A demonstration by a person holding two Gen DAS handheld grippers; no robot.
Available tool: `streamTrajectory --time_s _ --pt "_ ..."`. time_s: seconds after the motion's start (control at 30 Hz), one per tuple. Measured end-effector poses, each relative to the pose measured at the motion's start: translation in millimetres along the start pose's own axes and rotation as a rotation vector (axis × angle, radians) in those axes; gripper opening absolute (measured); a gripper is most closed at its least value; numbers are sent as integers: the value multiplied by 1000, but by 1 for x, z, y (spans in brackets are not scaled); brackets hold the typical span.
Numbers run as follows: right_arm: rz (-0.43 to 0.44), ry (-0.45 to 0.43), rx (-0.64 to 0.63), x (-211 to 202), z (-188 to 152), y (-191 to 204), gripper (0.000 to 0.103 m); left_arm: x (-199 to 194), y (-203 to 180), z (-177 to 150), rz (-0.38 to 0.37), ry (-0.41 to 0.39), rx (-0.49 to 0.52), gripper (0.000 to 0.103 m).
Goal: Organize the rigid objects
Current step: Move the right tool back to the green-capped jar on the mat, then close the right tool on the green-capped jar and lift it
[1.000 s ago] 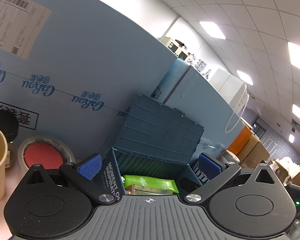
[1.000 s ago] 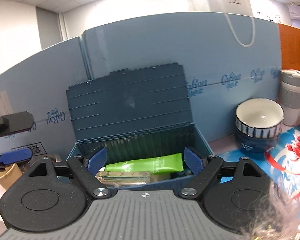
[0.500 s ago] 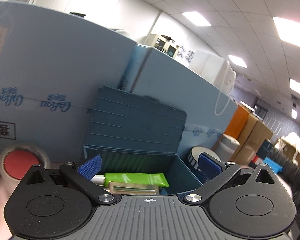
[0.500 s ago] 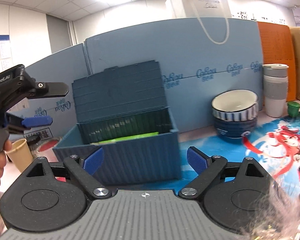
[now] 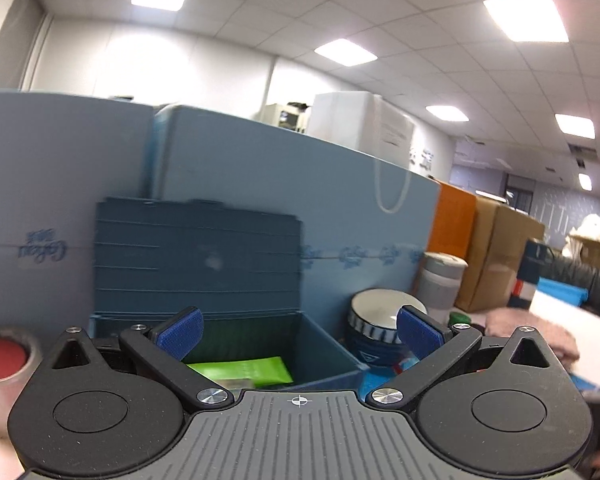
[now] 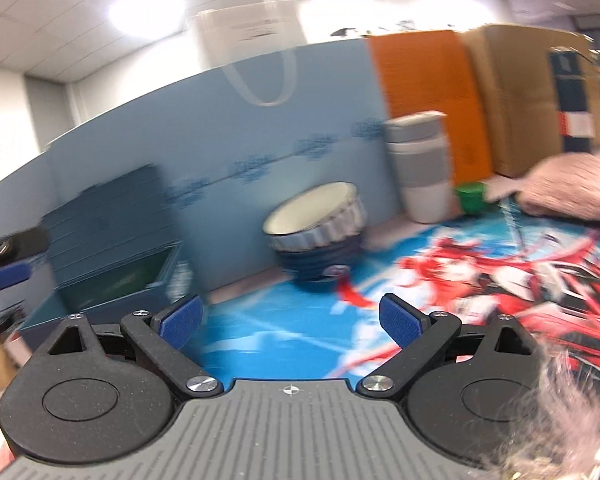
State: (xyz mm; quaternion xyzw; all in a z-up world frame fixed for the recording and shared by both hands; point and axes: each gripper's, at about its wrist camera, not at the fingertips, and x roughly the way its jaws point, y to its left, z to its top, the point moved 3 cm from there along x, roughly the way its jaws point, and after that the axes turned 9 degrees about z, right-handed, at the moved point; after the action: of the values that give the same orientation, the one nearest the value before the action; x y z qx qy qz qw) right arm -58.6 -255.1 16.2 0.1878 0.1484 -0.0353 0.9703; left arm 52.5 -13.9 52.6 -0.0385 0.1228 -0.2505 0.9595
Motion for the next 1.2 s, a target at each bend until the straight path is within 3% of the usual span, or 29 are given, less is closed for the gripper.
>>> streamTrajectory --time_s 0.27,0.63,0.77,0.87,0.97,1.2 --pt "-60 10 114 -9 -4 -54 97 8 -25 -25 56 13 21 103" --pt "-112 0 -52 15 26 -75 103 11 -46 -29 159 -57 12 103" --pt "-189 -24 -83 42 52 -104 103 20 -66 -26 140 -64 27 103" --pt "-192 -25 -65 62 64 -132 103 27 -82 -26 131 -71 45 103" --pt "-170 14 -64 83 72 -159 99 33 -96 -28 104 -65 44 103" --pt "-175 103 -73 123 89 -213 74 42 -112 -35 68 -48 49 103"
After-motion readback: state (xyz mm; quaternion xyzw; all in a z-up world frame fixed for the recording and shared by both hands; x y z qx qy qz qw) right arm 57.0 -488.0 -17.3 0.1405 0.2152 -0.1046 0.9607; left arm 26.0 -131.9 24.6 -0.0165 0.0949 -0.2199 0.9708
